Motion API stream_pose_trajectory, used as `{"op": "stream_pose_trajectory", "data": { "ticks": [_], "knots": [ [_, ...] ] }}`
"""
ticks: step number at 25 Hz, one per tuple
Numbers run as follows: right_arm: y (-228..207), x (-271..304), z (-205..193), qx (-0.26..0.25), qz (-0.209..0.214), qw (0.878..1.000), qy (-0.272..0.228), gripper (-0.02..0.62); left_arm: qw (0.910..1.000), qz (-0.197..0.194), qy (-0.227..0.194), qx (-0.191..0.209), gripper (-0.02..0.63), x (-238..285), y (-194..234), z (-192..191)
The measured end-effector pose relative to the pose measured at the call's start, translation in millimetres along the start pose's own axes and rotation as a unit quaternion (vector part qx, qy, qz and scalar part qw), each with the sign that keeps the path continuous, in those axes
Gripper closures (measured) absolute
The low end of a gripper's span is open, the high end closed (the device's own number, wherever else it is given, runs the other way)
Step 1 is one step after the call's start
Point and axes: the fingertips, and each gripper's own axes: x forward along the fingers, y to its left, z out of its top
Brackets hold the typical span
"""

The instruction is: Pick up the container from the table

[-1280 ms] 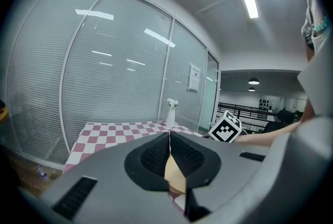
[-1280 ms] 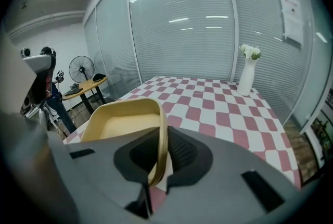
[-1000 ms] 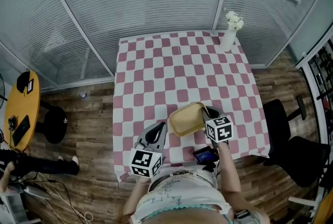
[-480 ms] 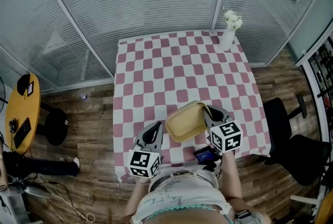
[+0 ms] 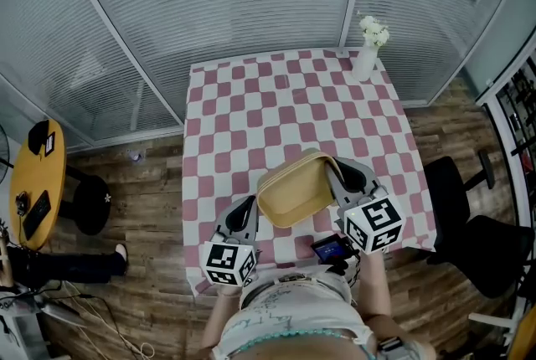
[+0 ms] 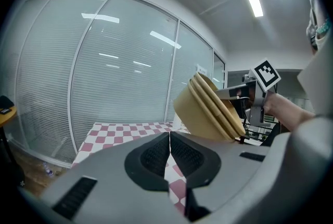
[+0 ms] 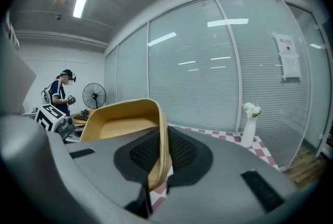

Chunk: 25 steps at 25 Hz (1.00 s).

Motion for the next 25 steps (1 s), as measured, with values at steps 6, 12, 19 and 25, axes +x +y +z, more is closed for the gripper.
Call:
{"op": "stream_pose_trajectory", "data": {
  "ticks": [6,12,19,25],
  "knots": [
    [6,0,31,-0.016,0.004,0.999,-0.034,0.578,1.0,-0.005,-0.001,0.0,0.591,0,-3,1],
    [7,0,39,-0.025,0.003,0.999,-0.046,0.578,1.0,-0.003,-0.005,0.001,0.591,-1,-4,4],
    [8,3,35,-0.021,0.004,0.999,-0.04,0.578,1.0,-0.003,-0.003,0.001,0.591,-3,-3,2],
    [10,2,35,-0.023,0.008,0.999,-0.04,0.578,0.9999,-0.013,-0.002,0.003,0.591,1,-11,1]
  ]
}}
